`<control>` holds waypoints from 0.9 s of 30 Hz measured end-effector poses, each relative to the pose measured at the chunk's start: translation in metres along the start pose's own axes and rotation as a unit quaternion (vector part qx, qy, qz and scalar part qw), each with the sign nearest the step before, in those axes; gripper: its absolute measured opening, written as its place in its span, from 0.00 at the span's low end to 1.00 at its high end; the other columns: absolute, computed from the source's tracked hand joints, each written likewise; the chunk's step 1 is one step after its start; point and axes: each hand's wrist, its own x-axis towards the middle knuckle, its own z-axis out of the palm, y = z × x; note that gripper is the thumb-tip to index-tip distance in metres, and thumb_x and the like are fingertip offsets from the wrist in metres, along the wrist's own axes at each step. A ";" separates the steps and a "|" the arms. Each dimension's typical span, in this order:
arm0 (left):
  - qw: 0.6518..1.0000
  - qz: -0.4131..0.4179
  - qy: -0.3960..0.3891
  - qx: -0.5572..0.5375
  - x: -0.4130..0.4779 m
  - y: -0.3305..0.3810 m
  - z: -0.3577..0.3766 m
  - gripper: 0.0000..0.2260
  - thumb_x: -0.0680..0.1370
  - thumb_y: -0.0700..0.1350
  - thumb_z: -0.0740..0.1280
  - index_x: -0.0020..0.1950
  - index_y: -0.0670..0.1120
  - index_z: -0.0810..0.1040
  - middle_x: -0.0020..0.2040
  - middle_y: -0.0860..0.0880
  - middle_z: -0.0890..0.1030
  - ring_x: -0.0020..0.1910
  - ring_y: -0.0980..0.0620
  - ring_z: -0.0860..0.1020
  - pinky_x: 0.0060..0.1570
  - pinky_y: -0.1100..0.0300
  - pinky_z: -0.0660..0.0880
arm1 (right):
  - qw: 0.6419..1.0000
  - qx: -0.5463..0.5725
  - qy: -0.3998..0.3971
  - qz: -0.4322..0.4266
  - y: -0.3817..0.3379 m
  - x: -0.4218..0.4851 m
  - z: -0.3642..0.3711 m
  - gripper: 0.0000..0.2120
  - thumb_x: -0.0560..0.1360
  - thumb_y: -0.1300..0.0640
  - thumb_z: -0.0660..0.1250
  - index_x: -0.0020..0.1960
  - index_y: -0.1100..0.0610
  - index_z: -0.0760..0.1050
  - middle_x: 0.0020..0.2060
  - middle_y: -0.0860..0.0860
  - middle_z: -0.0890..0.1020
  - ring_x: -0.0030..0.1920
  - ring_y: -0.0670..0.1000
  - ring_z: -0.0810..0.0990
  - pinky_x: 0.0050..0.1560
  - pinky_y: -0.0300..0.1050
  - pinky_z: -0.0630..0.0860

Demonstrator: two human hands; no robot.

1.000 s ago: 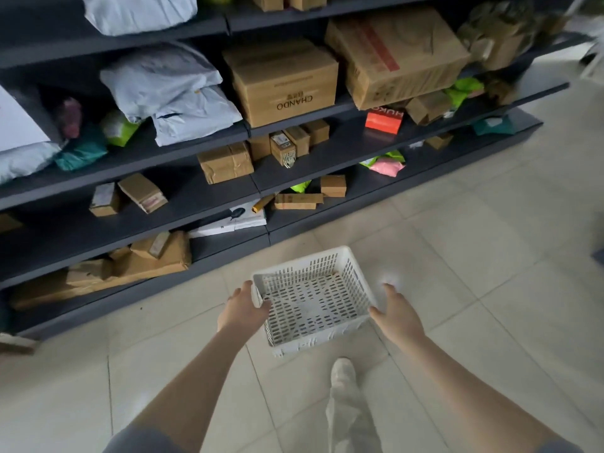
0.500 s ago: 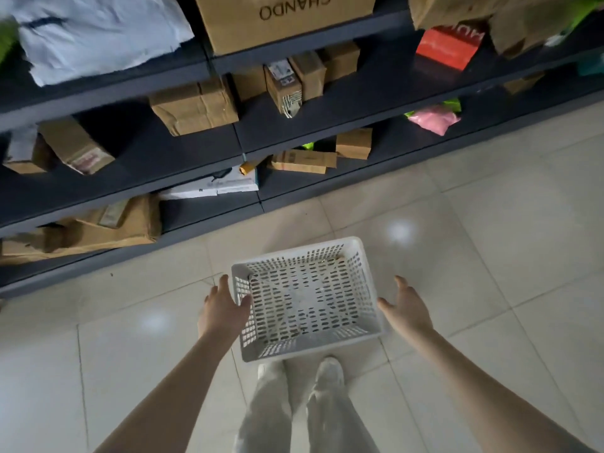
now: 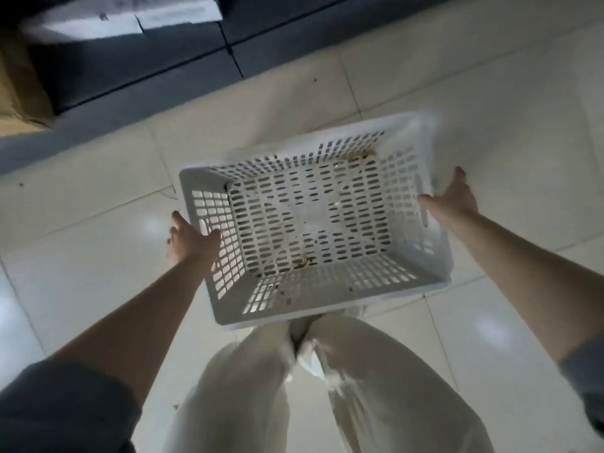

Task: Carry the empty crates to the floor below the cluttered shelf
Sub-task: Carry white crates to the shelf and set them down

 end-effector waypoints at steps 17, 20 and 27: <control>0.993 0.075 0.071 -0.053 0.024 -0.004 -0.007 0.22 0.74 0.31 0.56 0.67 0.42 0.64 0.57 0.36 0.79 0.51 0.36 0.78 0.39 0.53 0.69 | 0.988 0.139 0.061 -0.004 0.066 0.026 0.012 0.14 0.62 0.43 0.64 0.41 0.51 0.72 0.35 0.57 0.78 0.33 0.57 0.77 0.39 0.61 0.79; 0.989 0.122 0.064 -0.046 -0.003 0.025 -0.054 0.21 0.75 0.31 0.56 0.67 0.42 0.65 0.55 0.37 0.79 0.44 0.39 0.76 0.35 0.55 0.67 | 0.978 0.194 0.079 0.019 0.062 -0.021 -0.029 0.05 0.67 0.52 0.66 0.37 0.52 0.72 0.31 0.56 0.77 0.28 0.56 0.75 0.34 0.57 0.78; 0.972 0.231 0.048 -0.013 -0.116 0.098 -0.201 0.18 0.75 0.32 0.57 0.65 0.41 0.64 0.39 0.42 0.74 0.41 0.37 0.75 0.33 0.53 0.67 | 0.964 0.230 0.122 0.061 0.067 -0.157 -0.175 0.07 0.68 0.52 0.66 0.40 0.56 0.75 0.36 0.62 0.83 0.35 0.63 0.83 0.41 0.62 0.81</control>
